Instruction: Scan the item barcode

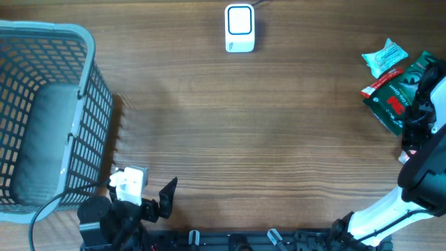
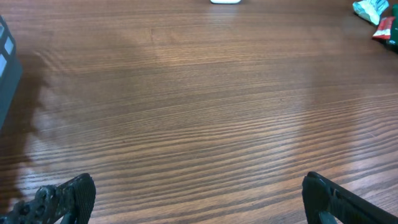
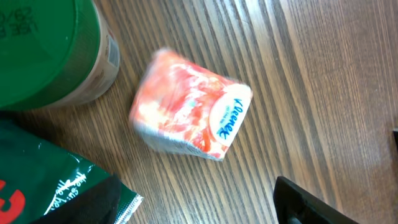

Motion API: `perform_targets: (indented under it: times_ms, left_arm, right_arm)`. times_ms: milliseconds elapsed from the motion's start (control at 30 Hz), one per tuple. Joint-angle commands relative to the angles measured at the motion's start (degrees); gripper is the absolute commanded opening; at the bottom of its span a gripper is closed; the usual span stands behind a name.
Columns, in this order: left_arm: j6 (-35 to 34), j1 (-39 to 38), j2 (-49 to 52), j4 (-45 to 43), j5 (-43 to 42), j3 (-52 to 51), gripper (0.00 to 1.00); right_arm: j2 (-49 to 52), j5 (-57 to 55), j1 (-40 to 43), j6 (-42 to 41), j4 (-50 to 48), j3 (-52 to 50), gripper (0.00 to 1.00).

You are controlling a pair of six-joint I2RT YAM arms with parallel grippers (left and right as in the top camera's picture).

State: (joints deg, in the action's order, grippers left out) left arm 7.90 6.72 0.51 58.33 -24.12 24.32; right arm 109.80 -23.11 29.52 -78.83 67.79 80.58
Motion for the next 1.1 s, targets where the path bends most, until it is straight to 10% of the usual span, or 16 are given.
perform_targets:
  times_ms: [0,367,1067]
  left_arm:
    - [0.7,0.2,-0.1,-0.2,-0.9,-0.1,1.0]
    - [0.7,0.2,-0.1,-0.2,-0.9,-0.1,1.0]
    - [0.7,0.2,-0.1,-0.2,-0.9,-0.1,1.0]
  right_arm:
    - [-2.6,5.3,-0.3,9.0,0.6,2.8,0.84]
    - [-38.2,41.2,-6.9,50.6,-9.9,6.1,1.0]
    - [-60.8,38.8,-8.2,46.7,-9.0,3.8,1.0]
